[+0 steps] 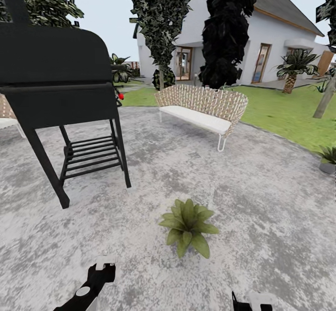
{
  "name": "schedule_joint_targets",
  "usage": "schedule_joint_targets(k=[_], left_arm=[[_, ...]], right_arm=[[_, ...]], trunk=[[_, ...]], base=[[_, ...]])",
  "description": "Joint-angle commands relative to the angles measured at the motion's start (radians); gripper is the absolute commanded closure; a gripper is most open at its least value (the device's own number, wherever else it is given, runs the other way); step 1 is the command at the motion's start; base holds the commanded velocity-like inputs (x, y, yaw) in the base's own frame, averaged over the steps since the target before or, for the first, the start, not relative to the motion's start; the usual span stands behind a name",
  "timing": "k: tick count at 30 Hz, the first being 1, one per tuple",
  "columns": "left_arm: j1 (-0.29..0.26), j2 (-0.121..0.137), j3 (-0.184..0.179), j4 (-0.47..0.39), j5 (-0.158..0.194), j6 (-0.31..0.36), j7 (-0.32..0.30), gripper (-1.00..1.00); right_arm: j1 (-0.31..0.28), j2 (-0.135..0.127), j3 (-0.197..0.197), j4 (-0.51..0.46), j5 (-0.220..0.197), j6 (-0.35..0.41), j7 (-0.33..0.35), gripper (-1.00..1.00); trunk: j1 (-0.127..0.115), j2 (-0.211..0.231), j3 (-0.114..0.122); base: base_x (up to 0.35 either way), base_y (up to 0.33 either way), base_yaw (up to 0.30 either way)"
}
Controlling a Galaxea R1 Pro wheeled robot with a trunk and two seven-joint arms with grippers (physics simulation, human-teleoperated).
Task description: Pick up the pesticide atomizer in the garden and spray insectifuge to fully cover both potted plants in the garden.
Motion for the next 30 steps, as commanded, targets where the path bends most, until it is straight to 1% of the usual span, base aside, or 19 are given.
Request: schedule_joint_targets(k=[1,6,10,26,30], left_arm=[[-0.001,0.000,0.001,0.001,0.000,-0.003,0.000,1.00],[-0.002,0.000,0.001,0.001,0.000,-0.003,0.000,1.00],[-0.001,0.000,0.001,0.000,0.000,-0.003,0.000,1.00],[-0.001,0.000,0.001,-0.001,-0.001,-0.003,0.000,1.00],[-0.001,0.000,0.001,-0.001,-0.005,-0.003,0.002,1.00]], right_arm=[[-0.001,0.000,0.000,0.001,0.003,-0.002,-0.004,-1.00],[-0.001,0.000,0.000,0.001,0.003,-0.002,-0.004,-1.00],[-0.001,0.000,0.000,0.001,0.003,-0.002,-0.004,-1.00],[-0.001,0.000,0.001,0.001,0.002,-0.002,-0.004,-1.00],[-0.001,0.000,0.001,0.001,0.002,-0.002,-0.003,-1.00]], trunk=[[0.000,0.000,0.000],[0.000,0.000,0.003],[0.000,0.000,0.006],[0.000,0.000,0.018],[0.000,0.000,0.019]], base=[[0.216,0.284,-0.207],[0.195,0.288,-0.225],[0.100,0.302,-0.229],[0.007,0.305,-0.230],[0.000,0.143,-0.102]])
